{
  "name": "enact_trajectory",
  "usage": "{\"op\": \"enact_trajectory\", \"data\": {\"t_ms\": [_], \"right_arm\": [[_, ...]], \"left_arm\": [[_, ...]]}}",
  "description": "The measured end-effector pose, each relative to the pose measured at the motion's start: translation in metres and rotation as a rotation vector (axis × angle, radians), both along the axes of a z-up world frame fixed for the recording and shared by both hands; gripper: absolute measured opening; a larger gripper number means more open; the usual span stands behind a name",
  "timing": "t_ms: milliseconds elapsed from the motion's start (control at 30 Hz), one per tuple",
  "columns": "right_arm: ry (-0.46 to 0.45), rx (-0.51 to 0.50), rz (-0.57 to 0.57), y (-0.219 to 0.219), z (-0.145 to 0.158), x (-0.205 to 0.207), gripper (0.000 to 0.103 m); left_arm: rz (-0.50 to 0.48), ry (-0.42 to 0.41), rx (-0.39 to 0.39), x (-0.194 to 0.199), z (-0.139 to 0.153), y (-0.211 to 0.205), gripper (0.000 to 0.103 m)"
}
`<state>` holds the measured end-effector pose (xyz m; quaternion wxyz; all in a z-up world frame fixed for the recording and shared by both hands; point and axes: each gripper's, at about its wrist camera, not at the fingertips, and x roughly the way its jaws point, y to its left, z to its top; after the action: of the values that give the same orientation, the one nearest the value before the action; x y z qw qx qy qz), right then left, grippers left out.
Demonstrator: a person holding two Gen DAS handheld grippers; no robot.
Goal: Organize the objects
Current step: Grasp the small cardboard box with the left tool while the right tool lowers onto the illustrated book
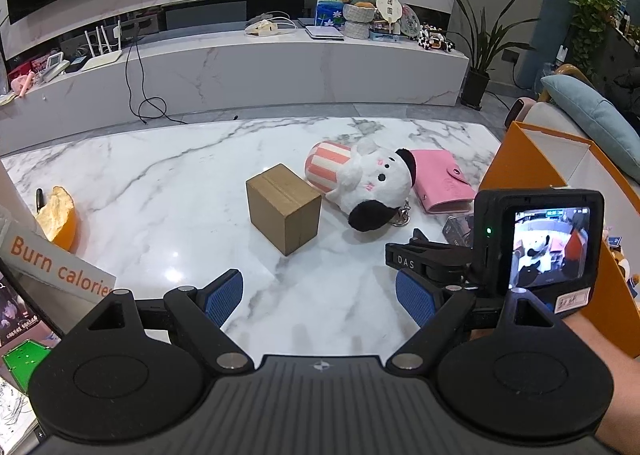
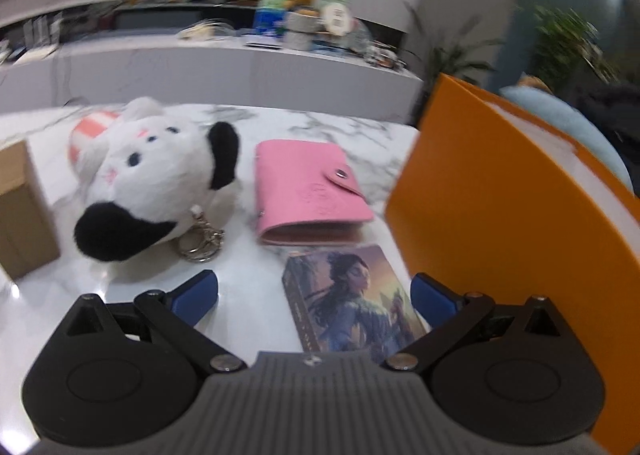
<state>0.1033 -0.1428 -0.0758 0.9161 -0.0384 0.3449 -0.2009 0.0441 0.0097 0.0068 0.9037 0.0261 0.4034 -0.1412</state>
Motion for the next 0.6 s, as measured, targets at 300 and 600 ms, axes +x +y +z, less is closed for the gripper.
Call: {"op": "enact_trajectory", "data": {"t_ms": [300, 600], "right_arm": [[0.122, 0.100, -0.041, -0.007, 0.013, 0.010, 0.102], [0.235, 0.261, 0.047, -0.008, 0.020, 0.006, 0.101]], "left_arm": [[-0.002, 0.002, 0.002, 0.001, -0.001, -0.002, 0.099], [0.009, -0.007, -0.008, 0.004, 0.001, 0.002, 0.099]]}}
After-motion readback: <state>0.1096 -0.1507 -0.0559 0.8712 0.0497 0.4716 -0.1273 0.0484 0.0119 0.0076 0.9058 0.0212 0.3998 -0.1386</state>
